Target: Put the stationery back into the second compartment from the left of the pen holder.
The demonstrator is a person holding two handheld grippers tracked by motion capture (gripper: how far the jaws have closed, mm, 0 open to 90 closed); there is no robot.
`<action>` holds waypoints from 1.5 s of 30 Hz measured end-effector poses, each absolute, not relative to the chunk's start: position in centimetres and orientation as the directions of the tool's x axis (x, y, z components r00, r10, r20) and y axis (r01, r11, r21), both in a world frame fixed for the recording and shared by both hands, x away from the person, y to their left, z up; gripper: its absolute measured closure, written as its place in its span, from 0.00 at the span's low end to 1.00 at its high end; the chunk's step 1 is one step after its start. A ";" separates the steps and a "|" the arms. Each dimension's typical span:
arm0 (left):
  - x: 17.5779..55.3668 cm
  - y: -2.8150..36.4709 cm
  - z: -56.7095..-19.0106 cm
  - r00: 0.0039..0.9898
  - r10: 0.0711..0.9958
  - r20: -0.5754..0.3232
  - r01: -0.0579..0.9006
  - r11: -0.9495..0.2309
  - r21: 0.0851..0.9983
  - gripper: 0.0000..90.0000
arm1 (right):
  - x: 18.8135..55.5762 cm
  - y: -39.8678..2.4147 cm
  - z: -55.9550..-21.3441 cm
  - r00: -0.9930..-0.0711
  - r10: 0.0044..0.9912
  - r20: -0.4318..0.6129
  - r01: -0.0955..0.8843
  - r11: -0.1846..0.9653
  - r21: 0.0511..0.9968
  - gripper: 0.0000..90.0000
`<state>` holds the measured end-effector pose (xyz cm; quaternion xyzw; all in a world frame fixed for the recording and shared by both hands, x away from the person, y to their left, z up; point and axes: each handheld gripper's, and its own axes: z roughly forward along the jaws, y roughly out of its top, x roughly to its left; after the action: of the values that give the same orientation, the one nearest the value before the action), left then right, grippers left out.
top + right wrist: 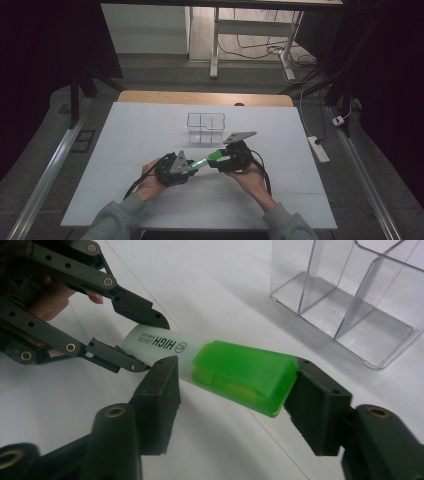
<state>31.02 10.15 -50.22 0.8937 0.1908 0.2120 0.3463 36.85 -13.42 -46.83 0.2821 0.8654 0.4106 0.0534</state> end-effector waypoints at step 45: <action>31.9 10.4 -51.4 0.809 0.563 0.168 0.307 -0.649 0.696 0.43 | 35.9 -13.6 -45.1 -0.885 0.439 0.155 0.365 0.446 0.817 0.82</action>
<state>31.87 10.45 -51.36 0.8884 0.2447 0.1881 0.3398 35.91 -13.59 -45.06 0.2368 0.8494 0.4699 0.0395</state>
